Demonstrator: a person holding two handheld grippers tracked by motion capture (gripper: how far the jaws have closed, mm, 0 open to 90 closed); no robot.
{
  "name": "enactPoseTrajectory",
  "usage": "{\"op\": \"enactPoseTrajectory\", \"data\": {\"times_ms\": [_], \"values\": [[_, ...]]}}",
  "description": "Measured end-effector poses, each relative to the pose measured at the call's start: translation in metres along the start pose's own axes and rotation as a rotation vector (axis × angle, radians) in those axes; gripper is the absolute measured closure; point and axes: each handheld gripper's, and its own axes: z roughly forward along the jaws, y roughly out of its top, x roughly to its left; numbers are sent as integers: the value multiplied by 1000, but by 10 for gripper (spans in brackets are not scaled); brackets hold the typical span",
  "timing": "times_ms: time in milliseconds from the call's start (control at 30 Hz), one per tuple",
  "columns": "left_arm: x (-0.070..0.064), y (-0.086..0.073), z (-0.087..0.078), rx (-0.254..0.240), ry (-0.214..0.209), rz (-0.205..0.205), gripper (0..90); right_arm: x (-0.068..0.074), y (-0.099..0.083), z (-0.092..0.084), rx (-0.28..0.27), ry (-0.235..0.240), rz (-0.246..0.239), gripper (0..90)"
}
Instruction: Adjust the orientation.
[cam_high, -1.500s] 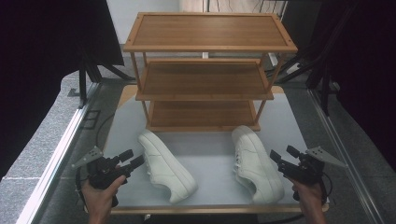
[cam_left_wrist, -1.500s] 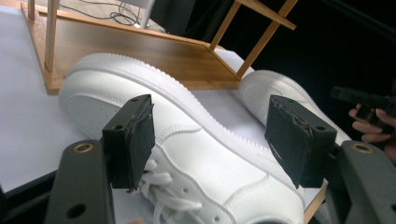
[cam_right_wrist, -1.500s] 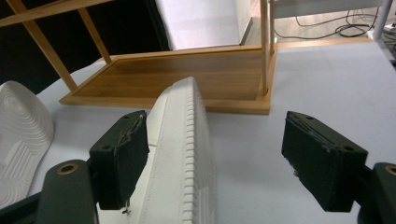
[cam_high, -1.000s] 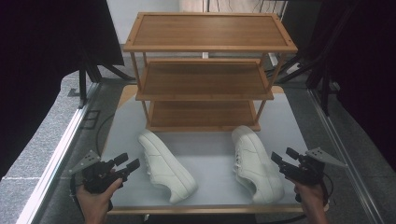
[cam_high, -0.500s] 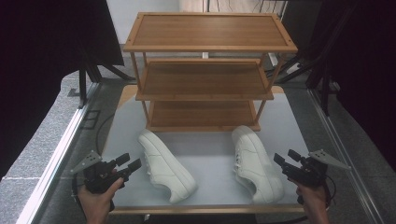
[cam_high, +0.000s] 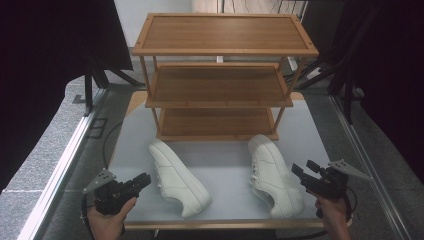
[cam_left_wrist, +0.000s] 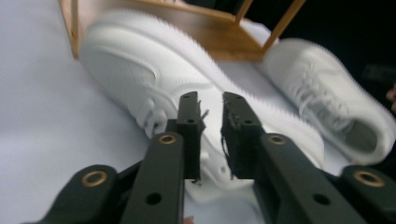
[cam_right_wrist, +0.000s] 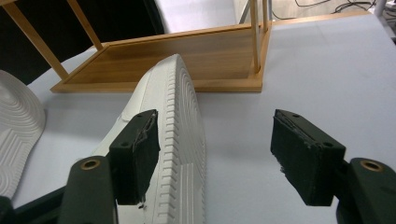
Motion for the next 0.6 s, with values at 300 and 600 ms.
{"op": "enactPoseTrajectory", "data": {"times_ms": [300, 600], "values": [[-19, -27, 1, 63, -15, -5, 867, 1, 0, 2, 7, 5, 1, 336], [-27, -48, 14, 131, -42, -9, 898, 3, 0, 2, 3, -6, -1, 337]]}}
